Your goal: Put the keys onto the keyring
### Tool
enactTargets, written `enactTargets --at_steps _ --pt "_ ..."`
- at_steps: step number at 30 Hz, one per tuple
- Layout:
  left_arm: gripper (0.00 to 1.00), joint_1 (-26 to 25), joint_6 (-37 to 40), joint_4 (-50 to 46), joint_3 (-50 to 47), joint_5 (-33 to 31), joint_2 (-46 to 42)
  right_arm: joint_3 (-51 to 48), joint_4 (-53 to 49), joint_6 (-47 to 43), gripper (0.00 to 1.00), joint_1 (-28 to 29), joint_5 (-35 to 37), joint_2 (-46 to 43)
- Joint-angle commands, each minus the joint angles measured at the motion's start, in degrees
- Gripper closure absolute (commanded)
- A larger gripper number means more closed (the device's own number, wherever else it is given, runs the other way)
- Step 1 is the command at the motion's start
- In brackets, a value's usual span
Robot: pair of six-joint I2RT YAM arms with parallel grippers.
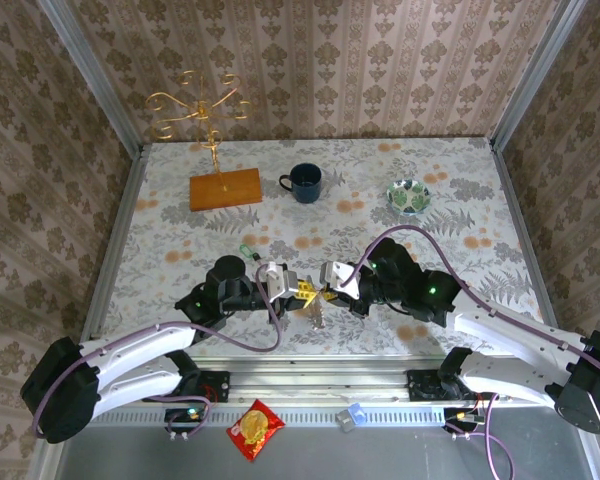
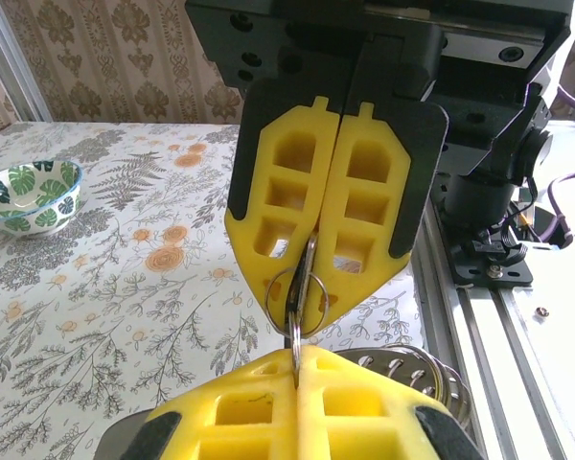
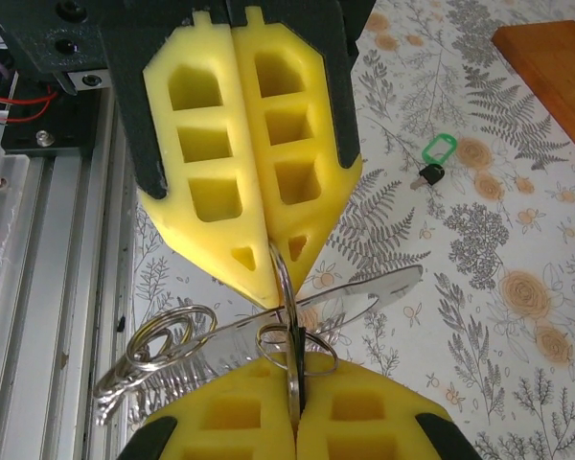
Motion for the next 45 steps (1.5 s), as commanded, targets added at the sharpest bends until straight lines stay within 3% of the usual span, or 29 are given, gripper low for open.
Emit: enactTargets --at_steps 1,10,21,30,41,45 --pt "1.00 0.08 0.96 -1.02 1.21 -0.06 -1.18 0.35 -1.98 -1.13 0.95 0.42 1.60 0.61" --pt "1.00 0.08 0.77 0.03 1.42 -0.06 -0.93 2.33 -7.58 -2.28 0.97 1.26 2.88 5.12" --pt "1.00 0.02 0.52 0.33 1.25 -0.06 -0.41 2.92 -0.85 1.21 1.00 2.02 -1.43 5.58" --pt "1.00 0.00 3.00 -4.99 1.64 -1.90 -0.10 1.34 3.14 1.24 1.00 1.32 3.66 0.48" --pt "0.99 0.09 3.88 -7.34 2.21 -2.51 -0.67 2.95 -3.13 -2.47 1.00 1.15 8.81 -0.97" --pt "0.66 0.08 2.41 -3.93 0.91 -3.78 -1.71 4.13 -4.28 -2.72 1.00 1.24 8.61 -0.97"
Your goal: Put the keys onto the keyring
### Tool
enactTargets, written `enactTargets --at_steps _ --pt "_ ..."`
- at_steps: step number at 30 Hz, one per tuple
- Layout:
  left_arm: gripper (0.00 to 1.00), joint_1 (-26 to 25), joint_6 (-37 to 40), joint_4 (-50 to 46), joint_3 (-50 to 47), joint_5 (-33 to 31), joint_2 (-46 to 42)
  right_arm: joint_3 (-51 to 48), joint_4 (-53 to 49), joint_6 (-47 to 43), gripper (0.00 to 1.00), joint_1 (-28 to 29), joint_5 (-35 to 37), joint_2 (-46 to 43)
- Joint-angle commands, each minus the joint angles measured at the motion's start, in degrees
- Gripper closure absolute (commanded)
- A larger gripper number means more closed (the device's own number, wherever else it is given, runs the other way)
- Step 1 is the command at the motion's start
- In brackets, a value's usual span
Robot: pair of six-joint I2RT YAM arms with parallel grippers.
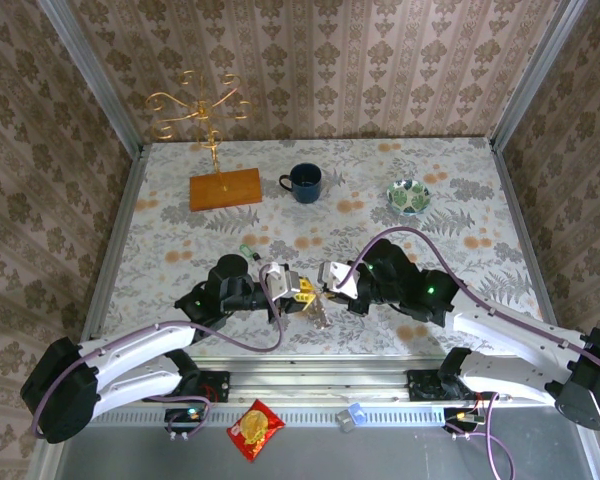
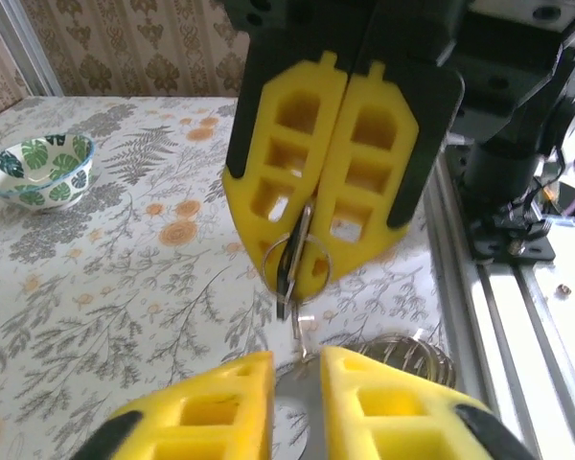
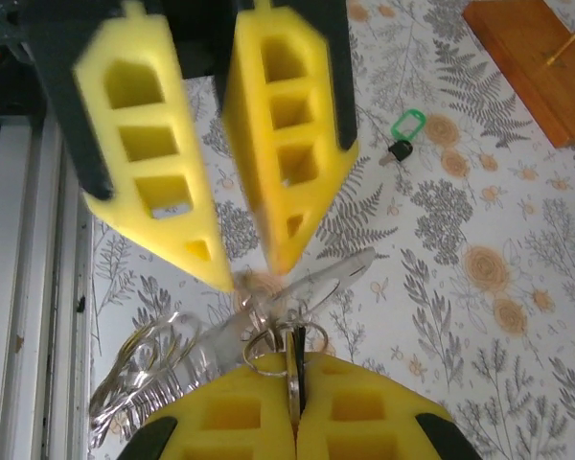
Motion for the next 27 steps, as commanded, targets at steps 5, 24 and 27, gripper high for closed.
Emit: enactTargets --at_steps 5,24,27 --pt "0.48 0.12 -2.88 8.45 -4.08 -3.85 -5.88 3.40 -3.32 -1.51 1.00 -0.09 2.35 -1.57" --pt "0.26 5.00 -14.24 -0.45 -8.47 -55.92 -35.18 11.67 9.93 13.41 1.00 9.49 -7.98 10.09" --pt "0.25 6.49 -16.70 -4.13 -7.22 -56.14 -35.88 10.03 20.19 20.32 1.00 9.50 -13.26 14.78"
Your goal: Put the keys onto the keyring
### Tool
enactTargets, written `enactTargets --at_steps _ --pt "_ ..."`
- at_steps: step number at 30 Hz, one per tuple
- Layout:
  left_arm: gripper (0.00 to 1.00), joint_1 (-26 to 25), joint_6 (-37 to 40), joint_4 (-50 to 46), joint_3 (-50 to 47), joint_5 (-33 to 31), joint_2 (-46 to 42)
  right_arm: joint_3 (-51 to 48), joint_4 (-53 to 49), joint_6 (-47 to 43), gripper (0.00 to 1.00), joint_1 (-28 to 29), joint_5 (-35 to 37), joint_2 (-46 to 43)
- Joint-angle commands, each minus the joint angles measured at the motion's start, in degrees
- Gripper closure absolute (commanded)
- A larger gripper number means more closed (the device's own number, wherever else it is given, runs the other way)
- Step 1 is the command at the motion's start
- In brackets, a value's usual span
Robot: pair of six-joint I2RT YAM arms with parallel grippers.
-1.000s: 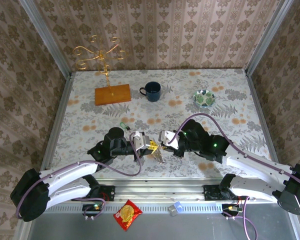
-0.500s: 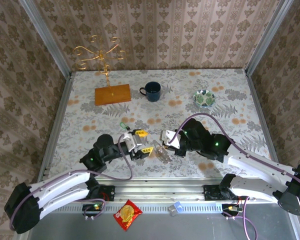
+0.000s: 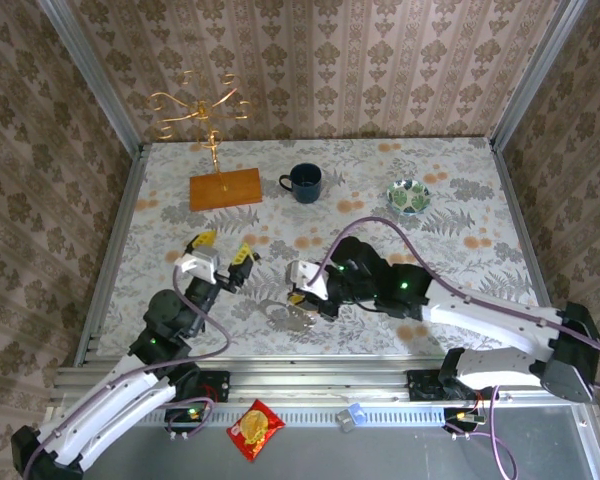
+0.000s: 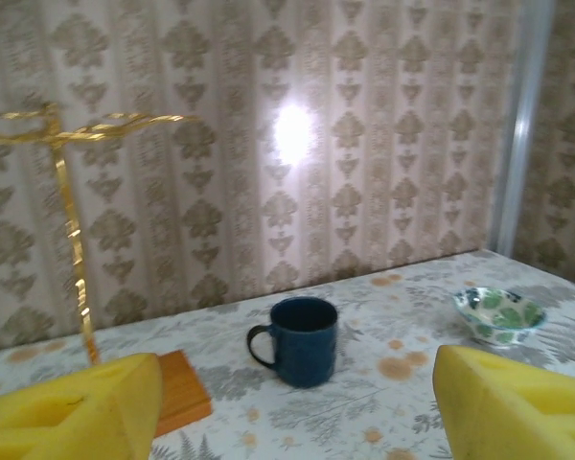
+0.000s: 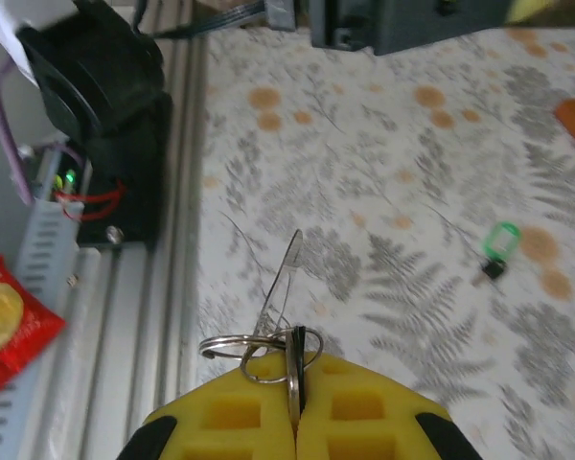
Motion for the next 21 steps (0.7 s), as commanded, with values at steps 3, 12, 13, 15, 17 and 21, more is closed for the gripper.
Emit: enactTargets --at_steps 3,12,13,15,17,21 --pt "0.25 2.18 -7.03 -8.98 2.94 -5.04 -0.17 -0.28 18.67 12.13 1.00 0.32 -8.54 8.01" --pt "0.28 4.05 -10.59 -15.06 3.06 -5.83 0.16 1.55 7.76 4.53 1.00 -6.17 -3.42 16.10" --pt "0.28 4.22 -11.01 -15.51 2.94 -5.94 0.14 1.53 6.18 3.10 1.00 -6.61 -2.55 16.31" --pt "0.28 4.48 -11.76 -16.38 2.67 -6.01 0.15 1.38 3.47 0.69 1.00 -8.51 -0.77 16.76" --pt "0.28 4.61 -12.13 -16.65 2.36 -5.86 0.23 1.25 0.77 -2.40 1.00 -9.97 1.56 17.28" --pt "0.28 4.93 -12.15 -16.59 2.11 -4.92 1.14 2.71 -6.35 -9.54 1.00 -11.69 6.85 19.47"
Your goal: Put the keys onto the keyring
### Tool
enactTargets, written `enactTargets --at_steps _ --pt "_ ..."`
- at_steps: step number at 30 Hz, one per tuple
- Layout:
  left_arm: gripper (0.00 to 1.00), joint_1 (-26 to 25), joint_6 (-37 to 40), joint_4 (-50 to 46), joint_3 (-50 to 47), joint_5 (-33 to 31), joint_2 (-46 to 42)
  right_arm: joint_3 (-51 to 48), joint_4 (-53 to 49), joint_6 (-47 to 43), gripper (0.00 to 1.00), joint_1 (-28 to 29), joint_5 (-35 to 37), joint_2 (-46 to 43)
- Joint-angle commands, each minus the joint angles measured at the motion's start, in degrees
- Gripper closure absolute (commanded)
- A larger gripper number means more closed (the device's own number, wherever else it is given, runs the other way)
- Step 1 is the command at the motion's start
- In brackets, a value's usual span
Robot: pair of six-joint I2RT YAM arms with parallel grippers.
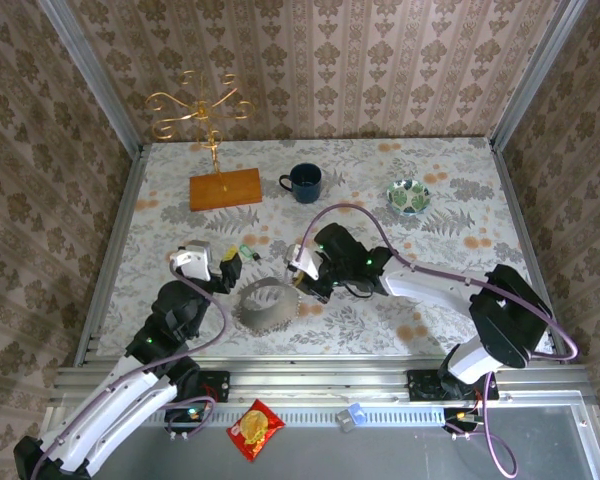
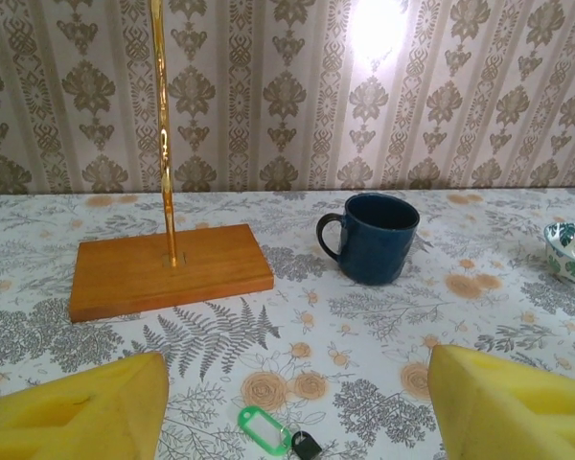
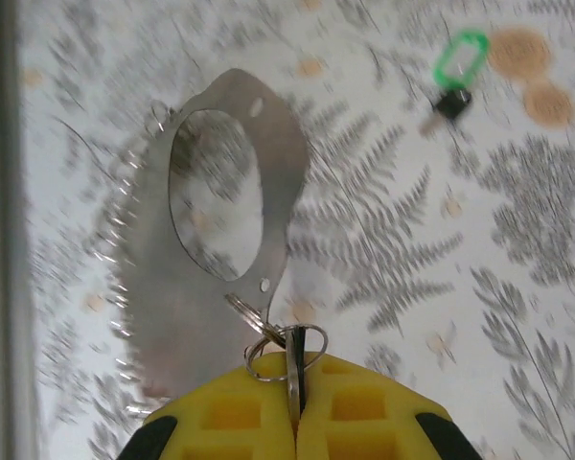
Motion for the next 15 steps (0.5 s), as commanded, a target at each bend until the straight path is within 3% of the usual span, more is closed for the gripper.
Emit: enactTargets --at_steps 1,15 --pt "0.28 0.55 -1.69 -0.51 0.47 0.22 1.01 2.52 -7.99 -8.49 1.00 -1.03 5.93 2.29" --pt "0.30 1.78 -1.52 3.96 1.26 2.73 9.33 3.47 -15.18 -19.89 0.95 -2.65 18.64 7.66"
